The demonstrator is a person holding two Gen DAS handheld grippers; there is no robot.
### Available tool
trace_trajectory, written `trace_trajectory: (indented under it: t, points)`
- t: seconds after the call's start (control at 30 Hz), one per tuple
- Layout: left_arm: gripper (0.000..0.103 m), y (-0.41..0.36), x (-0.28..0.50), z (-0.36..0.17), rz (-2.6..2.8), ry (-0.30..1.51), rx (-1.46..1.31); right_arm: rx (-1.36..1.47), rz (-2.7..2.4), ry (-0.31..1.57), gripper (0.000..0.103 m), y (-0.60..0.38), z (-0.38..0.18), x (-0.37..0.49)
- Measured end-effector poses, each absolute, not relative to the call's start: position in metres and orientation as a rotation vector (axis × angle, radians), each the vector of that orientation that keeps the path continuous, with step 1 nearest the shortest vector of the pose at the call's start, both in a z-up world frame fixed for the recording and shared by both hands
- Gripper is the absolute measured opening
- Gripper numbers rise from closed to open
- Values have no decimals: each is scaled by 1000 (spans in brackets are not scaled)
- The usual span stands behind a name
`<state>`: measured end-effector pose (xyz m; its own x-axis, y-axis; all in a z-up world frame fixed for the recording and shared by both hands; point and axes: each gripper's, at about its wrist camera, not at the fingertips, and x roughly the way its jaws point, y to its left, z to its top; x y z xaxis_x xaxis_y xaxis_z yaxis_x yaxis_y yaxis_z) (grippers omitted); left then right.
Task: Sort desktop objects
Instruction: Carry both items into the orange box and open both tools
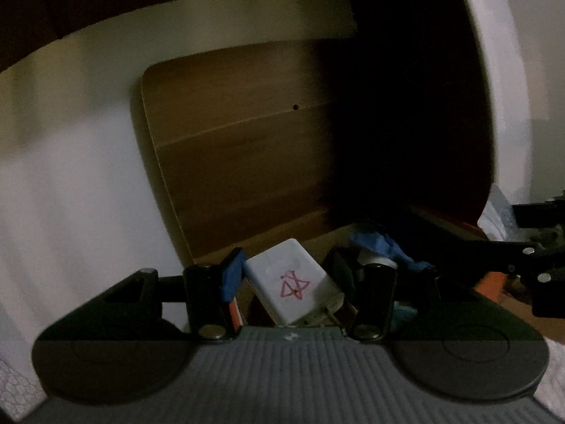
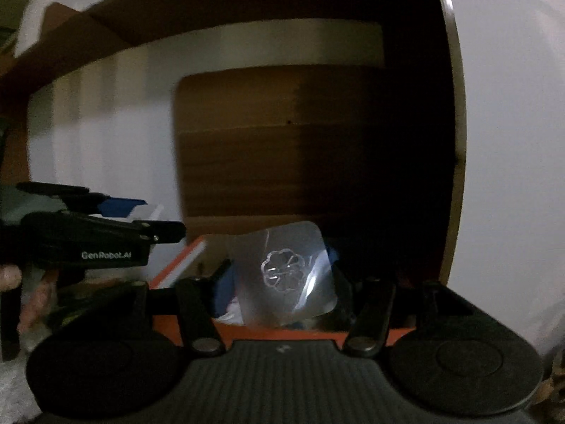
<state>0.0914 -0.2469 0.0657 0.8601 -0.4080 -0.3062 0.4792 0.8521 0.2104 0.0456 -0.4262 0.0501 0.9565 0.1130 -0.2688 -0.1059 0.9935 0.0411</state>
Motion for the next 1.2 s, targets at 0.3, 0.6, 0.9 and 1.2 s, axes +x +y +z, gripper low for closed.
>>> trace_trajectory:
  t: [0.3,0.6,0.9,1.2]
  points:
    - [55,-279,153,54,-304,297,296,49,7,327,57,-444,41,126]
    - [55,-277,194,39,-172,399,261,62,-34,415,57,-436,25,181]
    - [55,-255,206,32,-156,466,259,70,-65,494,57,-424,12,212]
    - [55,-230,205,28,-162,489,267,76,-87,512,58,-416,8,213]
